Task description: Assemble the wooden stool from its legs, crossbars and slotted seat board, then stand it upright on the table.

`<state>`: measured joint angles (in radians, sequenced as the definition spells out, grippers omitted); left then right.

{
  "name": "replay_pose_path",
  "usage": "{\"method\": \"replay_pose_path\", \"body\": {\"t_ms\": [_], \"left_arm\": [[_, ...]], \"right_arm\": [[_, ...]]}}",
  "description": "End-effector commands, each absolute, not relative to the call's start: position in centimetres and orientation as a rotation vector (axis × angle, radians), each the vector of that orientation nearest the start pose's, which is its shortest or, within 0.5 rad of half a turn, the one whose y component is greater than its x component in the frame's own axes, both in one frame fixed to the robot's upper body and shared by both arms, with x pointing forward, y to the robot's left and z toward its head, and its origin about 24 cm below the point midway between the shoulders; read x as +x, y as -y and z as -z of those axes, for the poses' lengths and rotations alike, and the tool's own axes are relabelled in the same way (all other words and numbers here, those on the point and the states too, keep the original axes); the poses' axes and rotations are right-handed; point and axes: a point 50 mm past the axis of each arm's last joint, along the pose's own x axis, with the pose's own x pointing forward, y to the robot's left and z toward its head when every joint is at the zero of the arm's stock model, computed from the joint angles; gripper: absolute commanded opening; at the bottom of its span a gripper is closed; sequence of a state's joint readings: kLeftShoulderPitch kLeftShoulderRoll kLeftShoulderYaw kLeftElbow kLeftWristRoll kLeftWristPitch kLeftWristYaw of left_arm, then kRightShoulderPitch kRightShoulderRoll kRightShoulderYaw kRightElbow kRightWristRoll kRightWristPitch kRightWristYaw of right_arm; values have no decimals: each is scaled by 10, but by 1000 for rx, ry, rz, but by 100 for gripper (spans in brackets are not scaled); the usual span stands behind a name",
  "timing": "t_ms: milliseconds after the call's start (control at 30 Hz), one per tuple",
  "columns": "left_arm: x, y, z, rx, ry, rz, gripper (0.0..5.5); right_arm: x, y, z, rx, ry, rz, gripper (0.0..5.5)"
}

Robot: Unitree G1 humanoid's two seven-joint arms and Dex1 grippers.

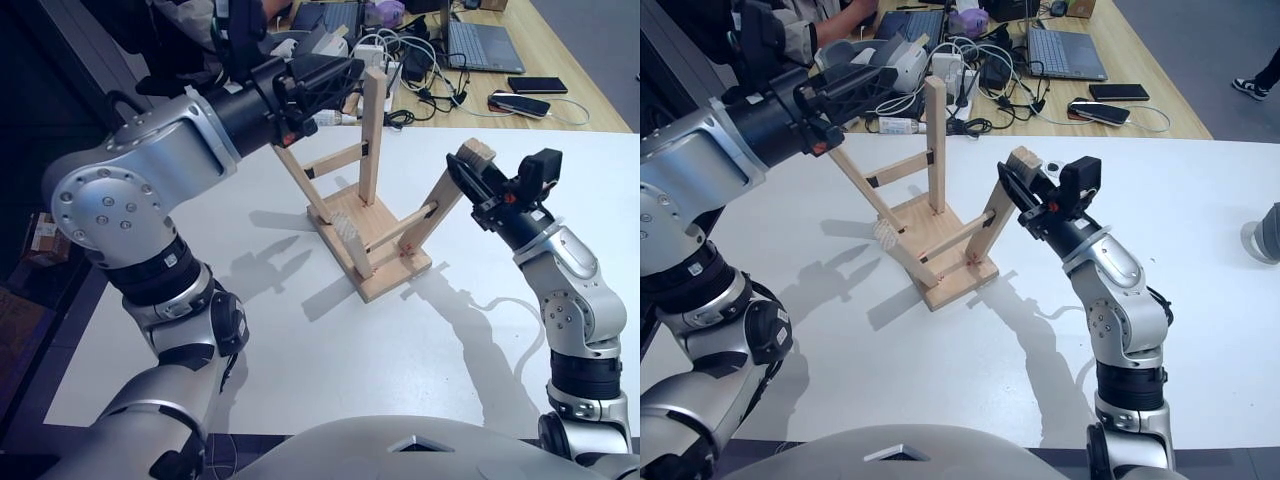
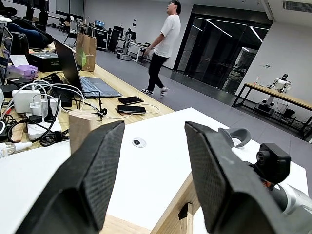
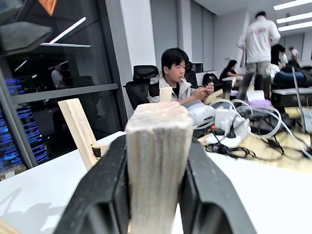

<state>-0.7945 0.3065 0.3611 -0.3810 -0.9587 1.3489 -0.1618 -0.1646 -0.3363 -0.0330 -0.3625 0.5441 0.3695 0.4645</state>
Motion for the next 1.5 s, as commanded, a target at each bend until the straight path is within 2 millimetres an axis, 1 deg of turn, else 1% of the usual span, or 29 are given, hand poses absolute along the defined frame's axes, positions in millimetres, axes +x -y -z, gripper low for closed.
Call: {"method": "replay_pose_path", "body": {"t_ms": [33,233,367,467,567,633,667,700,800,933,1000,1067,1200,1333,1433,1500], "left_arm": [[280,-137,-257,-241,-80,805,226],[280,-137,-257,-237,-74,803,226],[280,-137,-258,-234,-74,804,226],[281,-136,-258,-232,-74,806,226],[282,-136,-259,-231,-74,807,226],[283,-136,-259,-230,-73,808,226],[283,-136,-259,-229,-72,808,226],[283,-136,-259,-229,-71,809,226],[283,-136,-259,-226,-70,809,226],[283,-136,-260,-226,-70,808,226],[283,-137,-259,-227,-71,804,226],[283,-138,-258,-228,-74,798,226],[283,-141,-256,-230,-79,790,226],[284,-144,-254,-228,-83,776,226],[284,-145,-255,-222,-78,777,226],[283,-145,-255,-220,-76,780,226]], "right_arm": [[255,152,-130,-23,77,-715,101],[262,158,-121,21,26,-641,103],[261,155,-112,103,-37,-647,104],[260,151,-101,138,-121,-676,104],[257,149,-90,122,-184,-708,104],[256,150,-79,118,-243,-708,104],[256,151,-75,132,-259,-697,143],[257,152,-73,159,-269,-690,171],[258,152,-70,197,-284,-689,220],[258,149,-63,147,-307,-698,297],[261,150,-69,208,-274,-674,297],[262,155,-79,330,-232,-654,297],[254,181,-103,544,-168,-677,297],[252,201,-127,631,-108,-718,297],[253,210,-155,663,-28,-783,297],[266,219,-189,689,110,-773,297]]}}
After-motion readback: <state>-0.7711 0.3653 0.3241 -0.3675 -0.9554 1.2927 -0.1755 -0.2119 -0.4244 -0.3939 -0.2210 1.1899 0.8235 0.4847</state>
